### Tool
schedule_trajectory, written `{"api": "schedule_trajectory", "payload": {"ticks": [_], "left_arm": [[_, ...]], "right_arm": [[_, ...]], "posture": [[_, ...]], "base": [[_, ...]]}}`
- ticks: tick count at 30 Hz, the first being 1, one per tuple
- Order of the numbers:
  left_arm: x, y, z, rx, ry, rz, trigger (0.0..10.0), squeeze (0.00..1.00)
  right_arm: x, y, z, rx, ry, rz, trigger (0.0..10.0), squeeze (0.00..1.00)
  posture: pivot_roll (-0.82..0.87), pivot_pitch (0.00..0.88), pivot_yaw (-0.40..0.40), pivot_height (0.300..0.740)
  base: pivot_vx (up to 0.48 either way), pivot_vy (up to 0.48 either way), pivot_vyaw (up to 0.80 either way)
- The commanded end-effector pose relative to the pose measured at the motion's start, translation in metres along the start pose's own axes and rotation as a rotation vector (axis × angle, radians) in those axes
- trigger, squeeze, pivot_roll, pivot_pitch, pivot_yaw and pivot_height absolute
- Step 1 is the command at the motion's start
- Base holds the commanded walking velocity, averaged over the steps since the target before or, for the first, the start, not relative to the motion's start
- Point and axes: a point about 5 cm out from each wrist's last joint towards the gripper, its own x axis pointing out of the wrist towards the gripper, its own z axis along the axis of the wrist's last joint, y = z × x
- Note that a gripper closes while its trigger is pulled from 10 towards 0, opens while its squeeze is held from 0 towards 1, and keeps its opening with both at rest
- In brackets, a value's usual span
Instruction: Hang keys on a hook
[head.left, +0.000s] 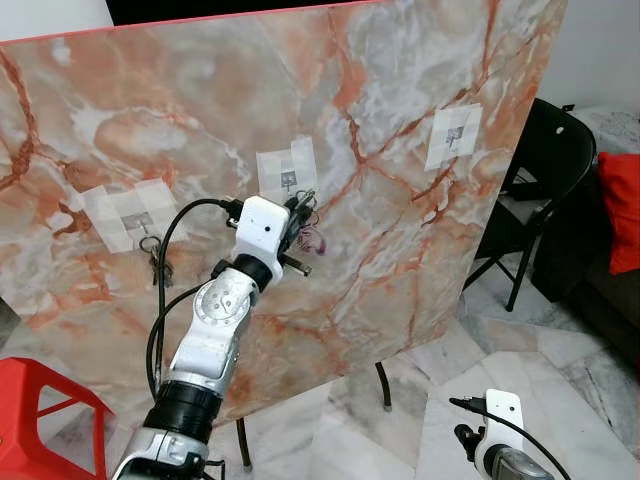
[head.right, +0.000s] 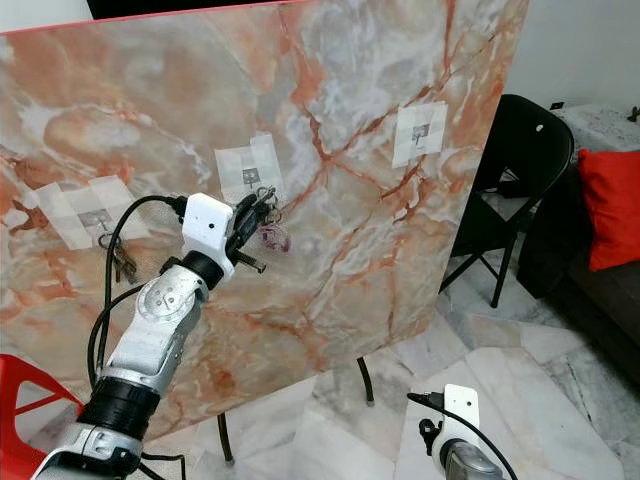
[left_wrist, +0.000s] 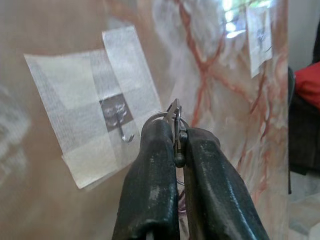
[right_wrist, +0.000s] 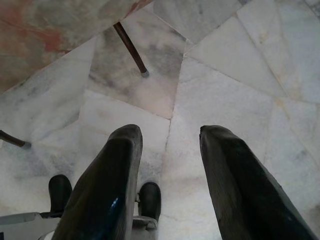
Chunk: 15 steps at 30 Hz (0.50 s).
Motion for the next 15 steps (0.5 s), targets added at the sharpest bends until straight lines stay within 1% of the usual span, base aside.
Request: {"api": "schedule_trajectory", "payload": {"ticks": [1, 5, 15], "left_arm": [[0.007, 0.003, 0.008, 0.016, -0.034, 0.014, 10.0, 0.0], [0.01, 0.007, 0.008, 0.031, -0.037, 0.04, 10.0, 0.0], [0.013, 0.013, 0.006, 0.035, -0.028, 0.083, 10.0, 0.0]], "right_arm": [[0.001, 0.001, 0.003, 0.012, -0.006, 0.0, 10.0, 0.0], [0.0, 0.001, 0.003, 0.011, -0.005, -0.001, 10.0, 0.0], [0.0, 0.001, 0.003, 0.01, -0.005, 0.001, 10.0, 0.0]], "posture": [[0.04, 0.0, -0.002, 0.74], [0.04, 0.0, -0.002, 0.74], [0.05, 0.0, -0.003, 0.74]], "base": [[0.0, 0.0, 0.0], [0.0, 0.0, 0.0], [0.0, 0.0, 0.0]]}}
